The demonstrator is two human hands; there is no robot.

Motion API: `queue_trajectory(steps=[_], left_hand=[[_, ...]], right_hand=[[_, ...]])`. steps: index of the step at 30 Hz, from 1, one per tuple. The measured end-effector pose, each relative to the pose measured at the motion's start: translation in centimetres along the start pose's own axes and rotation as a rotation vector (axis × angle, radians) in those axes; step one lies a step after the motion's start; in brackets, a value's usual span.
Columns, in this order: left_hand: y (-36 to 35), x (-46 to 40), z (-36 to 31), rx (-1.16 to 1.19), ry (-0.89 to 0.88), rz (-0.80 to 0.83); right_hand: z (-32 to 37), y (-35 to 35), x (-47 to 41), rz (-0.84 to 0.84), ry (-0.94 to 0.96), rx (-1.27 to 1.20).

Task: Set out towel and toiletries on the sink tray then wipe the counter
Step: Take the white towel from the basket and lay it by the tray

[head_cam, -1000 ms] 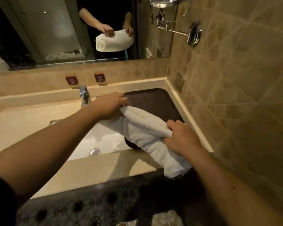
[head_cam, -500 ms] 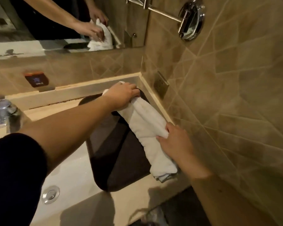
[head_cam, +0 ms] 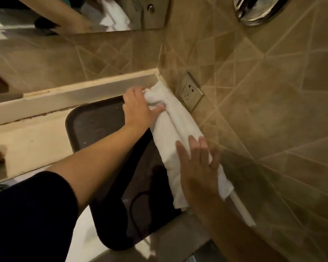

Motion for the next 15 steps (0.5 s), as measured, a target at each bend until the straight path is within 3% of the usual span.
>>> queue_trajectory(steps=[2, 5, 10, 15], left_hand=[[-1.0, 0.4, 1.1, 0.192, 0.109, 0.102], [-2.3, 0.1, 1.8, 0.424, 0.027, 0.318], [-3.8, -1.5, 2.4, 0.378, -0.093, 0.512], [-3.3, -1.8, 2.5, 0.379, -0.150, 0.509]], right_hand=[[1.6, -1.2, 1.1, 0.130, 0.157, 0.040], [2.0, -2.3, 1.5, 0.348, 0.106, 0.073], [-1.8, -2.3, 1.5, 0.429, 0.140, 0.033], [-4.6, -2.8, 1.3, 0.472, 0.202, 0.036]])
Point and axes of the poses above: each hand's wrist, its own x-axis away from the middle knuckle, its own y-axis out of the back of the hand, z = x × y, the point moved 2 cm from there along -x, towards the middle knuckle, and after that the axes turned 14 degrees about -x, right-handed, at the moved point
